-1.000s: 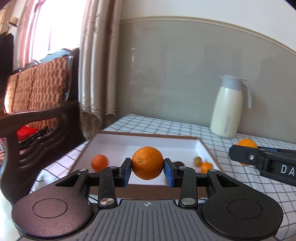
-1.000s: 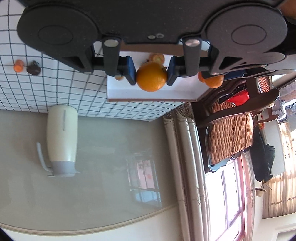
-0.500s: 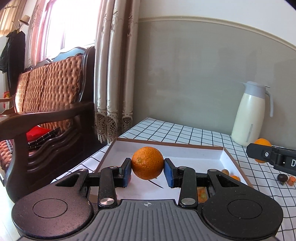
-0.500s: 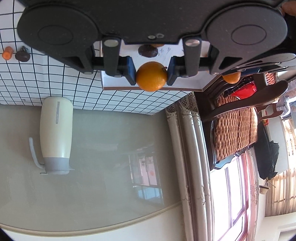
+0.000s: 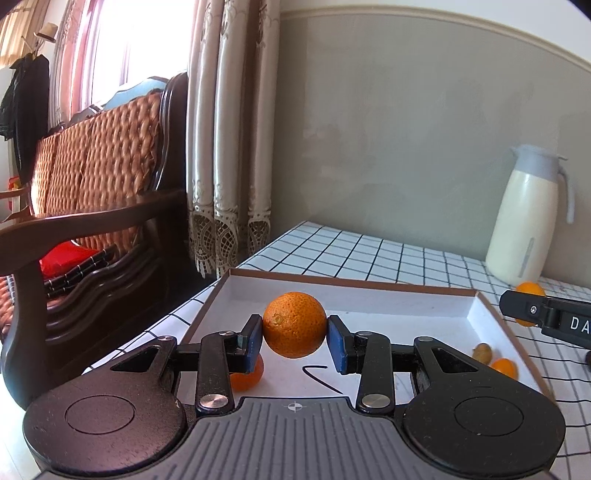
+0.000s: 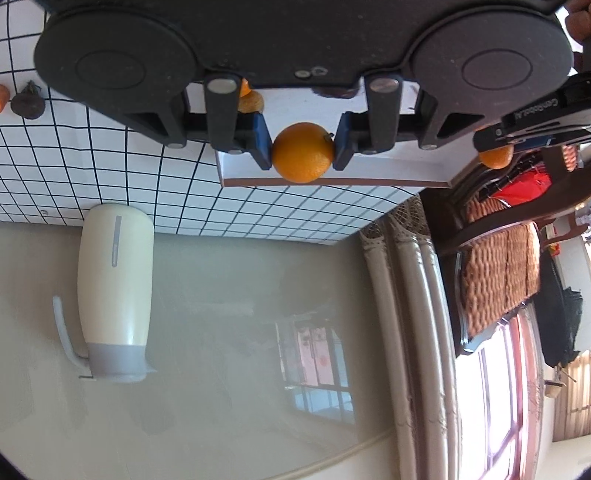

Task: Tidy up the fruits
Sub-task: 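Carry the mandarin and small orange over the white box with both grippers, then open both grippers to drop the mandarin and small orange into the box, then move both open grippers back toward the remaining fruits on the table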

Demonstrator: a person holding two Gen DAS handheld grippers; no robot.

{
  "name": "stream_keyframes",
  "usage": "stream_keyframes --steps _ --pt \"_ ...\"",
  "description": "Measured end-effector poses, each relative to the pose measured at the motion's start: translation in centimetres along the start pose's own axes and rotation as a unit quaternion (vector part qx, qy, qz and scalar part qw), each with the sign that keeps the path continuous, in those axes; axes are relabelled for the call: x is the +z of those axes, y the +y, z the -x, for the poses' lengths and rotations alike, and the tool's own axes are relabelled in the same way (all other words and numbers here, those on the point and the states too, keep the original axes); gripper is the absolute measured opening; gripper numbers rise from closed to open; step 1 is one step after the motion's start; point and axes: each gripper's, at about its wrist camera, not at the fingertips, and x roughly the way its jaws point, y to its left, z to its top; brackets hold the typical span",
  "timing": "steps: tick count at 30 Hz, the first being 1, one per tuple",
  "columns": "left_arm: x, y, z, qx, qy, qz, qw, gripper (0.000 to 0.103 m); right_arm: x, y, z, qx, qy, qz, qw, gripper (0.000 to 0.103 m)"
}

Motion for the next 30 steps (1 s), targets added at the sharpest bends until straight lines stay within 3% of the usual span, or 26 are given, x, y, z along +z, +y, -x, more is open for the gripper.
stream_keyframes --steps 6,7,8,9,10,12,18,30 --pt "0.1 0.0 -2.7 0.013 0.012 0.002 0.9998 0.038 0.3 -0.1 -2.9 -0.019 0.021 -0.001 1.0 0.031" --pt "0.1 -0.1 -3.1 0.018 0.012 0.001 0.9998 0.039 0.4 -0.1 -3.1 -0.027 0.019 -0.001 0.999 0.047" --pt "0.2 -0.1 -3.5 0.025 0.011 -0.002 0.9996 0.039 0.5 -0.1 -3.2 -0.035 0.014 0.0 0.999 0.074" --pt "0.3 -0.2 -3.9 0.03 0.013 -0.005 0.9995 0.046 0.7 -0.1 -3.0 -0.041 0.004 0.0 0.999 0.08" --pt "0.4 -0.2 -4.2 0.033 0.016 -0.004 0.9993 0.073 0.9 -0.2 -2.6 -0.045 -0.008 -0.001 0.999 0.079" --pt "0.5 -0.1 -3.7 0.042 0.001 0.009 0.9991 0.094 1.1 -0.5 -1.8 -0.043 -0.022 -0.007 0.999 0.08" --pt "0.6 -0.7 -1.5 0.054 -0.026 -0.011 0.9981 0.103 0.9 -1.5 0.5 -0.037 -0.048 -0.026 0.998 0.097" --pt "1.6 0.0 3.0 0.06 -0.037 -0.016 0.9974 0.103 1.2 -1.6 4.1 -0.032 -0.046 -0.026 0.998 0.097"
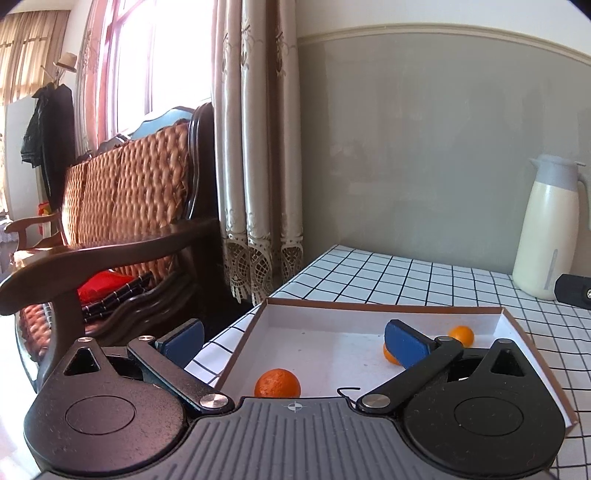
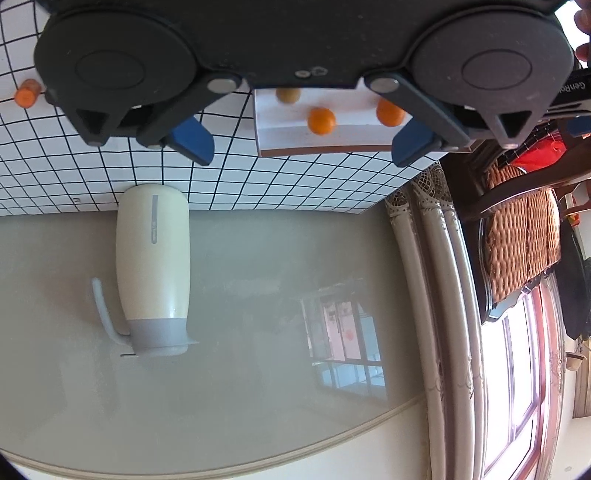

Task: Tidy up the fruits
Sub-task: 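Move both open grippers back toward the remaining fruits on the table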

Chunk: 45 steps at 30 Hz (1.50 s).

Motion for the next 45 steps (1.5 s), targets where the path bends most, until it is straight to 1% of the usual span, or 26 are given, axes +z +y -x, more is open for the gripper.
stream_keyframes --steps 6,12,16,19,24,28,33,40,45 --pt "0.7 0.6 2.8 -0.001 -0.01 0.002 0.9999 0.103 0.4 0.3 2.4 0.003 -0.004 0.005 1.0 0.097" --pt "1.5 0.7 6.4 -0.011 -0.028 -0.001 0.9995 0.103 0.5 0.3 5.4 0.005 -0.014 0.017 1.0 0.097" --pt "1.9 0.1 8.7 -0.025 -0.041 -0.004 0.9989 0.103 0.0 -0.7 7.5 0.005 -0.017 0.017 1.0 0.097" --pt "1.9 -1.0 10.2 -0.043 -0.045 -0.01 0.998 0.103 -0.6 -1.7 9.0 -0.005 -0.017 0.022 1.0 0.097" --pt "1.5 -4.0 12.3 -0.079 -0.049 -0.029 0.9953 0.103 -2.0 -4.5 10.9 -0.029 -0.009 0.013 0.999 0.097" --pt "0.9 -7.0 13.1 -0.109 -0.048 -0.042 0.992 0.103 -2.8 -7.3 12.3 -0.056 -0.009 -0.005 0.998 0.097" --pt "-0.1 -11.1 13.5 -0.151 -0.042 -0.057 0.9859 0.103 -3.6 -10.3 13.5 -0.084 -0.008 -0.021 0.996 0.097" --pt "-2.3 -16.8 13.5 -0.2 -0.03 -0.093 0.9749 0.103 -4.6 -14.1 14.3 -0.122 -0.007 -0.051 0.991 0.097" --pt "-3.7 -19.9 12.5 -0.219 -0.009 -0.102 0.9704 0.103 -5.4 -16.0 14.0 -0.152 -0.003 -0.061 0.987 0.097"
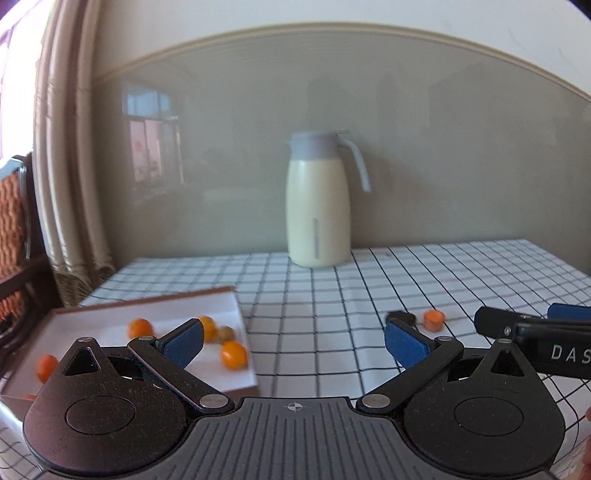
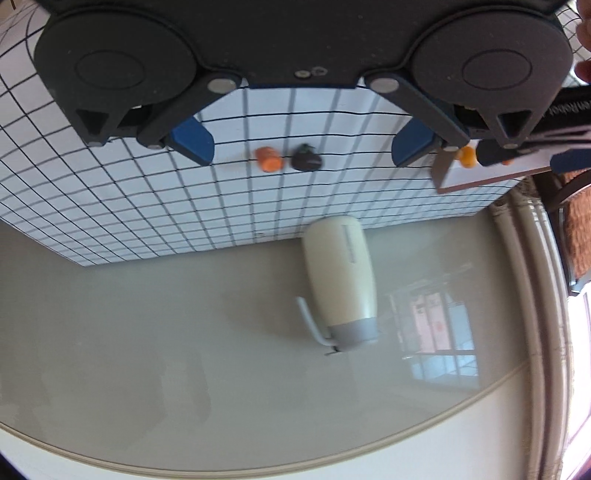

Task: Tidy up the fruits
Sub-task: 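Move both open grippers back toward the remaining fruits on the table, then lower the left gripper toward the dark brown fruit and the right toward the carrot slice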

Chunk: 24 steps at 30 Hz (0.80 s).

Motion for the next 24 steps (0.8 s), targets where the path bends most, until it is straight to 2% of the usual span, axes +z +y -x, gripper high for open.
stream_keyframes --steps 3,10,12,13,16,19,24 --pt "-0.3 -1.0 -1.6 -0.005 0.007 0.0 1.0 0.103 -0.3 -0.9 -0.8 -0.013 0.007 -0.003 1.0 0.097" --pt "-0.6 -2.4 -4.2 -0.01 0.015 0.001 0.9998 0.103 -0.5 -2.4 -3.0 -0.027 0.019 -0.009 0.999 0.087" --pt "-0.6 -2.8 -5.1 -0.01 0.016 -0.002 0.9998 0.102 -0.5 -2.7 -3.6 -0.028 0.022 -0.01 0.999 0.079" --pt "-0.6 -2.9 -5.6 -0.011 0.018 -0.004 0.9998 0.1 -0.4 -2.9 -4.1 -0.029 0.025 -0.009 0.999 0.074" --pt "-0.5 -3.5 -7.3 -0.014 0.023 -0.009 0.9996 0.095 -0.4 -3.4 -5.1 -0.028 0.029 -0.014 0.999 0.072" --pt "-0.6 -4.1 -8.6 -0.021 0.03 -0.01 0.9993 0.088 -0.4 -3.7 -6.0 -0.027 0.033 -0.013 0.999 0.065" --pt "-1.0 -5.0 -10.6 -0.032 0.044 -0.014 0.9984 0.082 -0.5 -4.0 -7.7 -0.023 0.046 -0.014 0.999 0.06"
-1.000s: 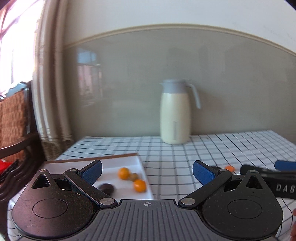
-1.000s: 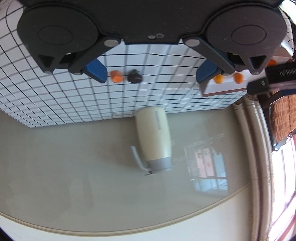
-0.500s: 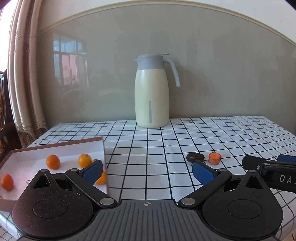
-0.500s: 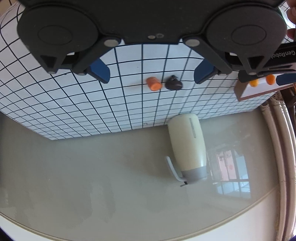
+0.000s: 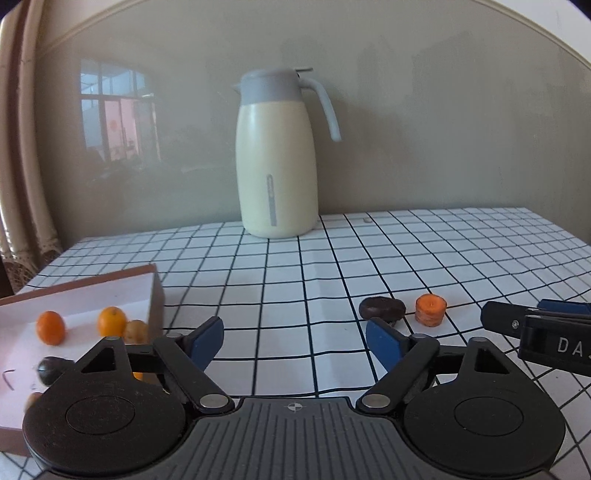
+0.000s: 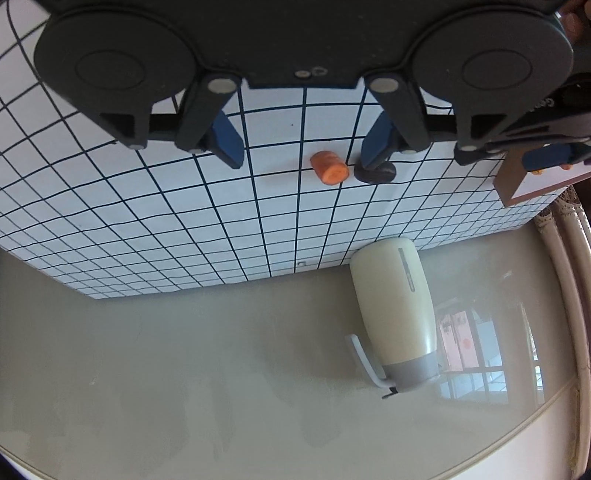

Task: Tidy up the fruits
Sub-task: 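Lower the left gripper toward the dark brown fruit and the right toward the carrot slice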

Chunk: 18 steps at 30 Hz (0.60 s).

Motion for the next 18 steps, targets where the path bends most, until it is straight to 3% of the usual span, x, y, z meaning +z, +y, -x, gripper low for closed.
stream_keyframes --steps 3,10,18 --pt "-0.1 -0.1 -0.7 -0.004 0.007 0.003 1.0 0.076 0.1 0.0 -1.0 0.004 0.009 -0.001 1.0 0.05" --pt "0.0 -0.5 -1.8 -0.006 0.003 0.003 1.0 0.075 0.8 1.3 -3.6 0.009 0.036 0.023 0.999 0.048" --pt "0.3 0.1 -2.6 0.0 -0.003 0.013 0.9999 0.075 1.5 2.4 -6.9 -0.017 0.063 0.049 0.997 0.047"
